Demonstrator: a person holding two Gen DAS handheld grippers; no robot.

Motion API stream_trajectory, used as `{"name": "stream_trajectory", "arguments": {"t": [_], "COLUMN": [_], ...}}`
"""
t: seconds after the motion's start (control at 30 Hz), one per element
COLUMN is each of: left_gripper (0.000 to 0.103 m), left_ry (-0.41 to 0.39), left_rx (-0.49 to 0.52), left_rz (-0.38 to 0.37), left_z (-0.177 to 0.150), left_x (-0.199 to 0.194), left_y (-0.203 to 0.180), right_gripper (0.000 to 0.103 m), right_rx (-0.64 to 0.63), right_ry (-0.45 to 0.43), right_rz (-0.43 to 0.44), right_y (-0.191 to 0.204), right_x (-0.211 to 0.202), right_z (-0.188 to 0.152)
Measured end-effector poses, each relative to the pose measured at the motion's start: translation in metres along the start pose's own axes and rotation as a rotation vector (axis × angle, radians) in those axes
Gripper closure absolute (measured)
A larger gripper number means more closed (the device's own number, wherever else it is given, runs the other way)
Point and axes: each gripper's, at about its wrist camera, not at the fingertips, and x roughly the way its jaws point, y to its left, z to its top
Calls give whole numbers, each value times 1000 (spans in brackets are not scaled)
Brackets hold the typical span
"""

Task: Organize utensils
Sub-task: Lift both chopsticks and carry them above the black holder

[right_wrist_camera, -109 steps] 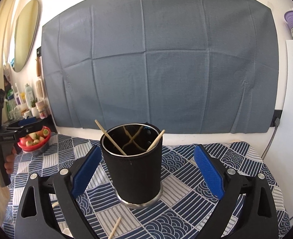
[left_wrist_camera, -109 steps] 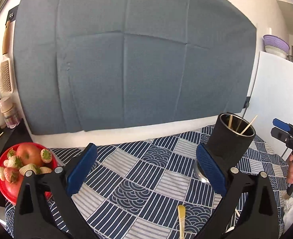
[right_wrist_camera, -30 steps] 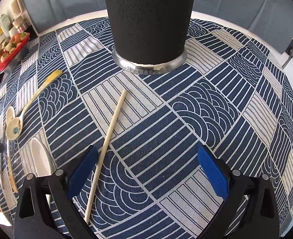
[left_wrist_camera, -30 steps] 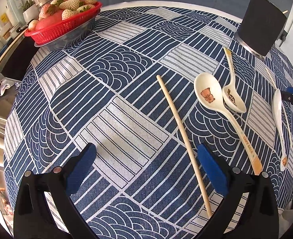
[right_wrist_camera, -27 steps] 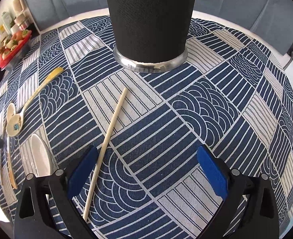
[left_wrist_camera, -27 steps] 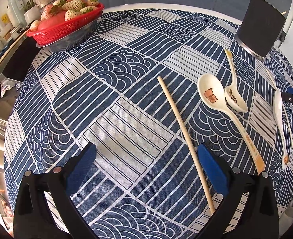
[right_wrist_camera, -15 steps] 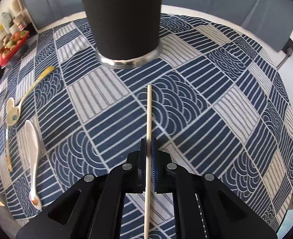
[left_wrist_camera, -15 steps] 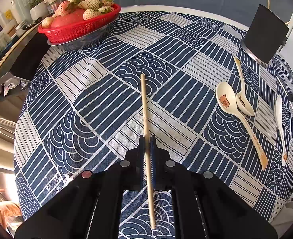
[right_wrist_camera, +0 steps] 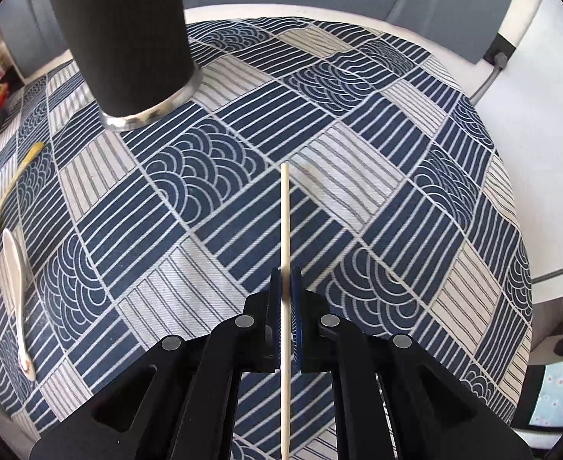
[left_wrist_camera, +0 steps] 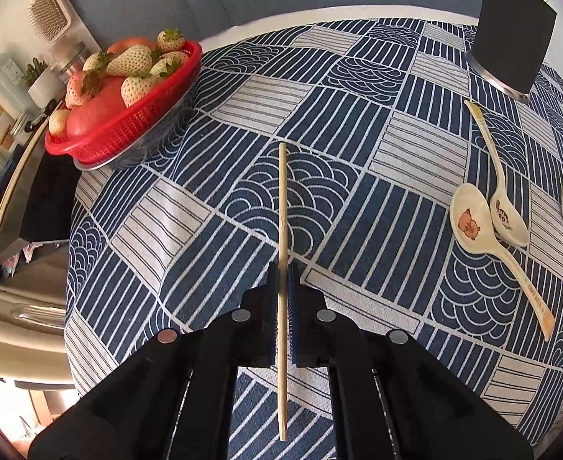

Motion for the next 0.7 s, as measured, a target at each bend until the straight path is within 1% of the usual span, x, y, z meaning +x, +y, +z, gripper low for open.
{"name": "stream_trajectory", "arguments": {"t": [0.13, 0.33, 0.4, 0.57, 0.7], "left_gripper": [98, 98, 98, 98, 98], "left_ry": [-25, -66, -82, -108, -151], "left_rx": [17, 11, 14, 29, 37], "left_rz": [11, 26, 34, 17, 12], "left_z": [17, 40, 50, 71, 90], "left_x": [-2, -11, -15, -28, -42], "left_y": [3, 7, 6, 2, -3], "right_gripper": [98, 98, 98, 98, 98], "right_rx": [20, 27, 31, 20, 21], "right_ry": [-30, -89, -110, -164, -210], "right_rz": [-34, -79, -89, -119, -127], "right_y": [-16, -31, -37, -43, -46], "right_x": [-16, -42, -49, -67, -82], "right_z": [3, 14, 21, 42, 59]}}
